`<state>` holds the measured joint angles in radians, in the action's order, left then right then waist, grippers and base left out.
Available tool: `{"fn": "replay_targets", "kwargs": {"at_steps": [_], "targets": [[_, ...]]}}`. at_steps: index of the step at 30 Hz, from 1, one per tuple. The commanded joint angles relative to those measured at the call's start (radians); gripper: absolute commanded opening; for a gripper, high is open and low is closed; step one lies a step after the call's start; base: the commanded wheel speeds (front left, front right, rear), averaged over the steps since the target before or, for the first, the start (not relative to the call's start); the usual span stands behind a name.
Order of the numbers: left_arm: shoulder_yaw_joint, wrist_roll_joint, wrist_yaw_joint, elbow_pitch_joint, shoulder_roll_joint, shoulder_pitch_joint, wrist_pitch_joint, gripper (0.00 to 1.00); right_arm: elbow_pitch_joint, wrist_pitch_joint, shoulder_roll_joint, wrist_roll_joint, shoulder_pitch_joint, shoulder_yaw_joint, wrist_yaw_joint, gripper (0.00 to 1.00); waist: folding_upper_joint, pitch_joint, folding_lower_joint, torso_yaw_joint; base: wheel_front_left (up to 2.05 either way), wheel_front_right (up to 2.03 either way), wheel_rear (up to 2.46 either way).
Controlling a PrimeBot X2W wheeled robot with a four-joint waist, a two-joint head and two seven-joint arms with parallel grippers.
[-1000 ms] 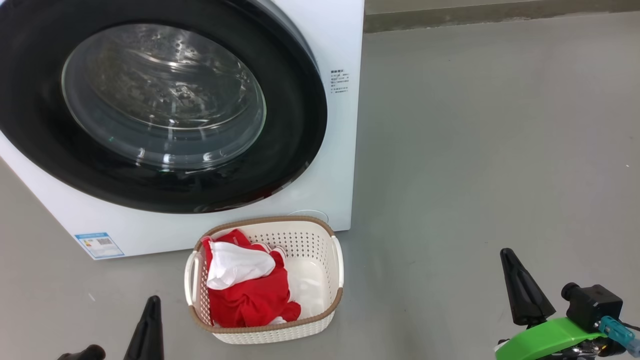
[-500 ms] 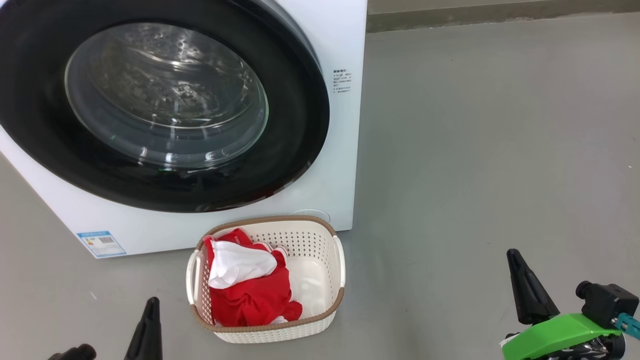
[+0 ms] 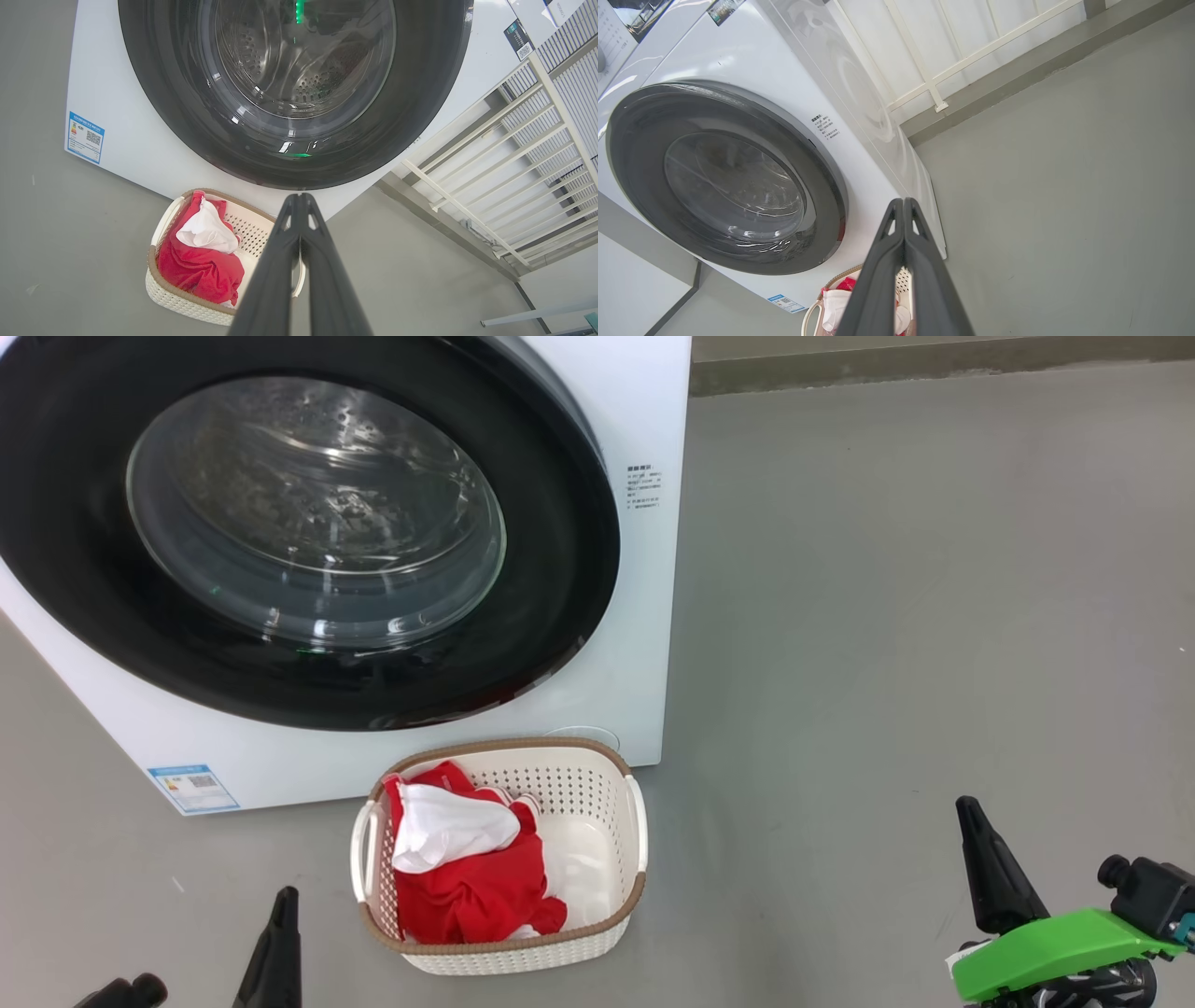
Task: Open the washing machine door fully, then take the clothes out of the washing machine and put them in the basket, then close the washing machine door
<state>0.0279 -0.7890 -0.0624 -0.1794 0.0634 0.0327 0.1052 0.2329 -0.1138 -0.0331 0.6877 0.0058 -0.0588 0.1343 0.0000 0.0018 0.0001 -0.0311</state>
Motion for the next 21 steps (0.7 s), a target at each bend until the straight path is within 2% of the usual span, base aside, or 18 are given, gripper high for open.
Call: {"fn": "replay_targets", "kwargs": {"at_steps": [1, 21], "targets": [[0.022, -0.029, -0.007, 0.018, 0.006, -0.047, -0.009, 0.0, -0.022, 0.004, -0.015, 0.03, -0.05, 0.001, -0.001, 0.0, 0.0, 0.0, -0.0001, 0.001, 0.0, 0.0, 0.0], [0.04, -0.245, -0.024, -0.005, 0.001, -0.072, -0.066, 0.0, -0.013, 0.062, -0.018, 0.277, -0.067, -0.011, -0.002, 0.0, 0.0, 0.0, -0.0001, 0.009, 0.0, 0.0, 0.0]]}}
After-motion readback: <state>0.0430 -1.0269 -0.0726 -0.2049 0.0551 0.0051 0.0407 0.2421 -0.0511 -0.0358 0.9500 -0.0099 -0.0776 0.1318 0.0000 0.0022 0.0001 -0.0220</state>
